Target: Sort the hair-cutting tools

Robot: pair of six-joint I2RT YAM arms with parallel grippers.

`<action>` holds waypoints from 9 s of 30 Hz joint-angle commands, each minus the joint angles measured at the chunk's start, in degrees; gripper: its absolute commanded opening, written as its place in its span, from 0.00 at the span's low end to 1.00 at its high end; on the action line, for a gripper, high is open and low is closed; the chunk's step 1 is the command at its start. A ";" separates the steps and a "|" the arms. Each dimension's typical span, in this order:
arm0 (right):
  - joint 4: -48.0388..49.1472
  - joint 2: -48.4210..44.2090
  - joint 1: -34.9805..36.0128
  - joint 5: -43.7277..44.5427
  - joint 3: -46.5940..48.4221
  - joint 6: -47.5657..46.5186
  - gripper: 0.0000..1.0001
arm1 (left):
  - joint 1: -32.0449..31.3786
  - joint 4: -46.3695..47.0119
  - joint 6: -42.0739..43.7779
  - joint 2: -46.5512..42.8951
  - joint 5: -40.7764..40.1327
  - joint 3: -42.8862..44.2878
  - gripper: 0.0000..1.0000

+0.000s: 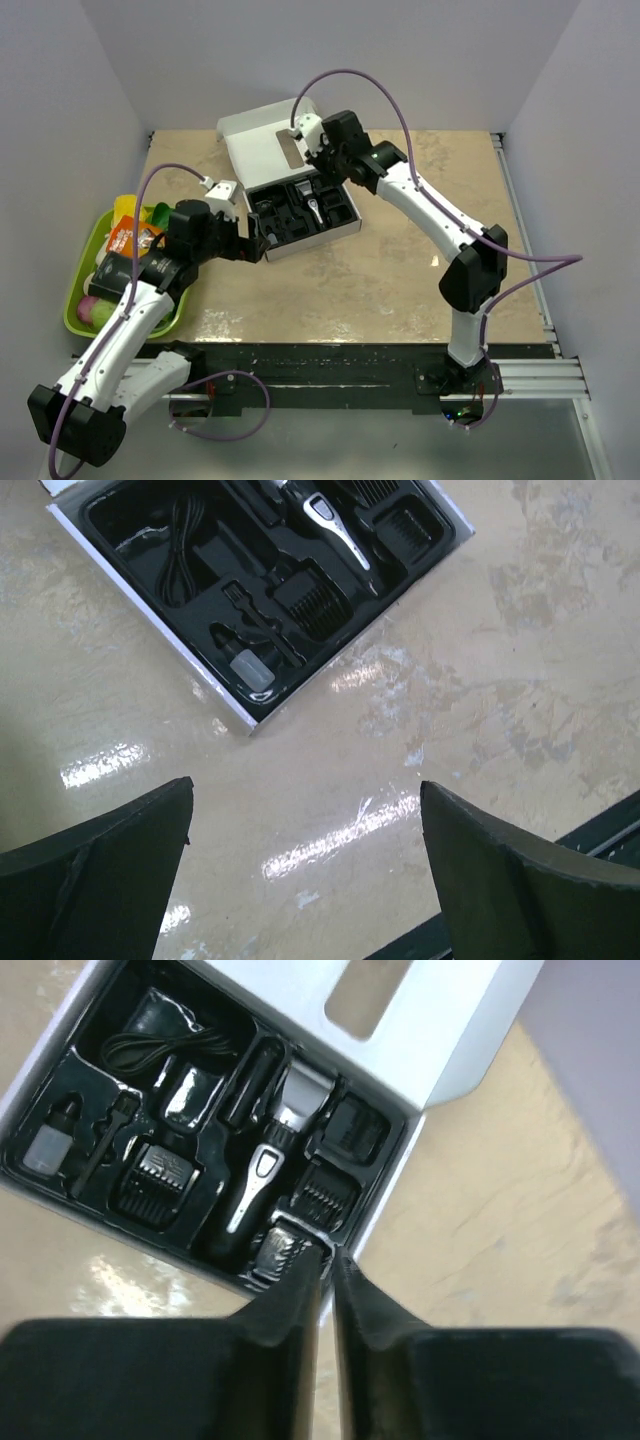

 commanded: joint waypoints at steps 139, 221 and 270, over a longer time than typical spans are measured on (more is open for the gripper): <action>11.61 -36.29 13.04 18.52 -50.01 38.50 0.11 | -13.98 -1.20 -15.69 6.05 -21.67 -1.55 0.57; 5.02 -6.59 8.47 25.89 -37.53 60.38 0.62 | -13.98 -2.96 -11.21 -13.73 -7.96 -3.40 1.00; 1.15 -8.70 10.76 29.76 -31.20 18.82 0.29 | -13.89 -2.69 -12.00 -13.20 -6.20 -1.90 1.00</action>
